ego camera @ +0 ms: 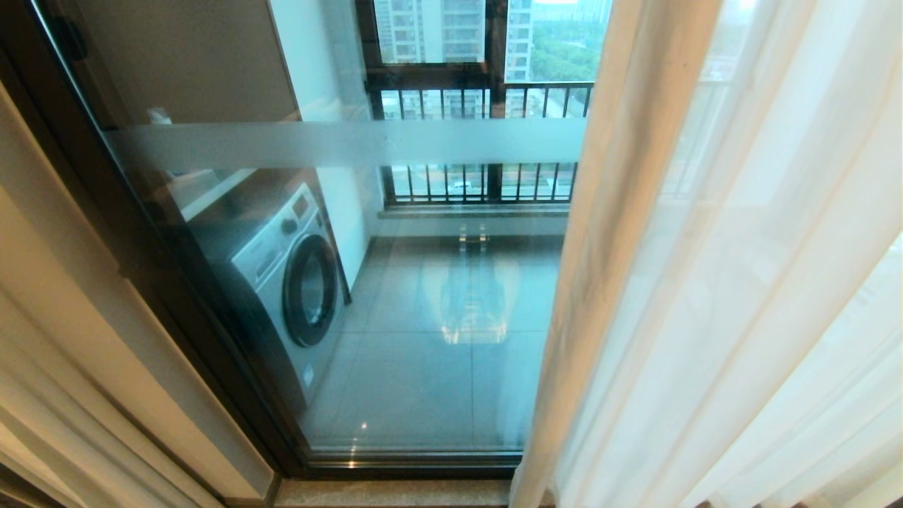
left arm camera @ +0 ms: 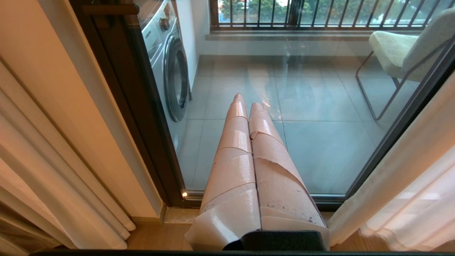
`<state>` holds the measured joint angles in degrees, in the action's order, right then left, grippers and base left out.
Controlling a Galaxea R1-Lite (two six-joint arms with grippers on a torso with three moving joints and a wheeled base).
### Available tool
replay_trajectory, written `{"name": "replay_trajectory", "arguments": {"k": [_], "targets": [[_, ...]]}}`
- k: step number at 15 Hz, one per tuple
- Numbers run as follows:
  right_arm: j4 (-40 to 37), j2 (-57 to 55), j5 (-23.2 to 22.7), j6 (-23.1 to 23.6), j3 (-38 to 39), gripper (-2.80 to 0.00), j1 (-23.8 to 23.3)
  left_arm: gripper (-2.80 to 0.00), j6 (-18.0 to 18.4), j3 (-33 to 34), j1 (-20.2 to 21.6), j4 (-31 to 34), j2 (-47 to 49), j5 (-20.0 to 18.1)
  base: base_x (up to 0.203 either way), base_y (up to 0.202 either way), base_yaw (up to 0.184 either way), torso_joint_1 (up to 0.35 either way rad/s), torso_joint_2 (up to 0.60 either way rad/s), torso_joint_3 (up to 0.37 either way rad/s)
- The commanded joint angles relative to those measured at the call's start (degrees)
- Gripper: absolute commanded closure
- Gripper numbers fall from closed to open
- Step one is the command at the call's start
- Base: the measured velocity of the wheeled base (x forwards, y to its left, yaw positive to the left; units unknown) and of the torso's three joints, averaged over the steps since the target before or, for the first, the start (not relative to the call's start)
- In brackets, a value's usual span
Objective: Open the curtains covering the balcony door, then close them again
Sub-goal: Close the inner curtains on both sides
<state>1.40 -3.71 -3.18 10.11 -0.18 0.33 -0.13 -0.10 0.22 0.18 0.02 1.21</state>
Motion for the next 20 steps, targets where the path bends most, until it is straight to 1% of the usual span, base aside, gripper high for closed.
{"name": "replay_trajectory", "arguments": {"k": [1,4,10,20], "targets": [[-1.2,3.7,0.2,0.0,0.2,0.00,0.0,0.00,0.0,0.0,0.0,0.0,0.0,0.0,0.000,0.000,0.000,0.000,0.00,0.000],[-1.3,3.7,0.2,-0.3,0.2,0.00,0.0,0.00,0.0,0.0,0.0,0.0,0.0,0.0,0.000,0.000,0.000,0.000,0.00,0.000],[-1.5,3.7,0.5,-3.4,0.2,0.00,0.0,0.00,0.0,0.0,0.0,0.0,0.0,0.0,0.000,0.000,0.000,0.000,0.00,0.000],[-1.4,3.7,0.4,-3.4,0.2,0.00,0.0,0.00,0.0,0.0,0.0,0.0,0.0,0.0,0.000,0.000,0.000,0.000,0.00,0.000]]}}
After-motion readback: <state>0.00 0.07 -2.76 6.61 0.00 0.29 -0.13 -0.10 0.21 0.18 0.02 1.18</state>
